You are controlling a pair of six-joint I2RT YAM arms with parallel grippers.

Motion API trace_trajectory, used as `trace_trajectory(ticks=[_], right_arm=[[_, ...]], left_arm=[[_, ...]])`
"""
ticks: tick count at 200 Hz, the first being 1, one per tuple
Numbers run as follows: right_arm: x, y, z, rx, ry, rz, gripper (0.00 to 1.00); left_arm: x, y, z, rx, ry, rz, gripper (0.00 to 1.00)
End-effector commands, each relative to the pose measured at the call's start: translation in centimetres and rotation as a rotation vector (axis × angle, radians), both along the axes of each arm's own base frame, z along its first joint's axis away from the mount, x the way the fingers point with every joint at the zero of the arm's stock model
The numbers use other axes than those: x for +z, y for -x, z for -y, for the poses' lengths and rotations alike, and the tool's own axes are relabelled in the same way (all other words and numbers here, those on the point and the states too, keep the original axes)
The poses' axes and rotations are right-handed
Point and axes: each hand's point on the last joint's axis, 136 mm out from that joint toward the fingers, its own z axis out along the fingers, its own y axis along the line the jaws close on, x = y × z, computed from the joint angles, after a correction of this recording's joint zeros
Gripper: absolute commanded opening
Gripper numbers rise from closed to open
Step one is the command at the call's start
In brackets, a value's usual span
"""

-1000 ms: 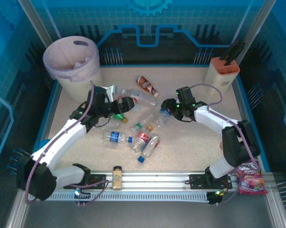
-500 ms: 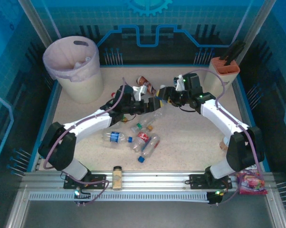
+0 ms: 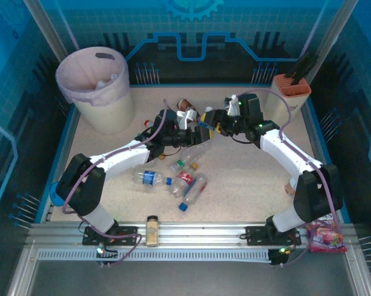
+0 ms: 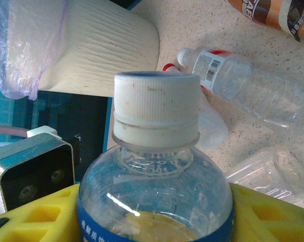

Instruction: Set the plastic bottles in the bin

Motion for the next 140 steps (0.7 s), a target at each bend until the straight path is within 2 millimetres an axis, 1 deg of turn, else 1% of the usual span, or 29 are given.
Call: trace_trajectory(ticks=[1,18,29,36,60,77,89,101,113,126,140], right_arm=[[0.5,-0.5,0.0,-0.008,-0.04,0.001,0.56],[0.6,-0.6,0.5,-0.029,-0.035,-0.005,0.65],[0.7,-0.7,1.1,-0.046,-0.031,-0.006,0.72],[0.9,-0.7,1.4,-0.052,-0.034,-0.004,0.75],[1.7,-0.6,2.8,-0.075,-0.034,0.008,0.81],[2.2,-0.2,4.3,-0.099,-0.013,0.014,0.83],[1.9,0.2,5.7,-0.119,0.011,0.009,0.84],[1.4,0.7,6.8,-0.135,0.026,0.0,0.84],[0.5,1.3,7.8,-0.145,0.052,-0.017,0.84],[-0.6,2.2,8.4,-0.138,0.092,-0.035,0.84],[-1.8,3.2,8.6,-0.118,0.132,-0.06,0.84]], left_arm=[[0.7,-0.2,0.7,-0.02,0.017,0.02,0.59],[0.6,-0.4,0.6,-0.011,0.013,0.022,0.57],[0.4,-0.5,0.5,-0.004,0.007,0.019,0.54],[0.4,-0.7,0.4,0.0,0.004,0.019,0.53],[0.3,-1.3,0.0,0.013,-0.018,0.023,0.52],[0.4,-1.8,-0.5,0.026,-0.074,0.039,0.52],[1.1,-2.3,-1.1,0.033,-0.119,0.063,0.52],[2.1,-2.8,-1.7,0.043,-0.154,0.095,0.52],[3.4,-3.5,-2.7,0.057,-0.189,0.123,0.51],[5.0,-4.5,-4.1,0.081,-0.24,0.161,0.5],[6.8,-5.8,-6.1,0.115,-0.307,0.209,0.5]])
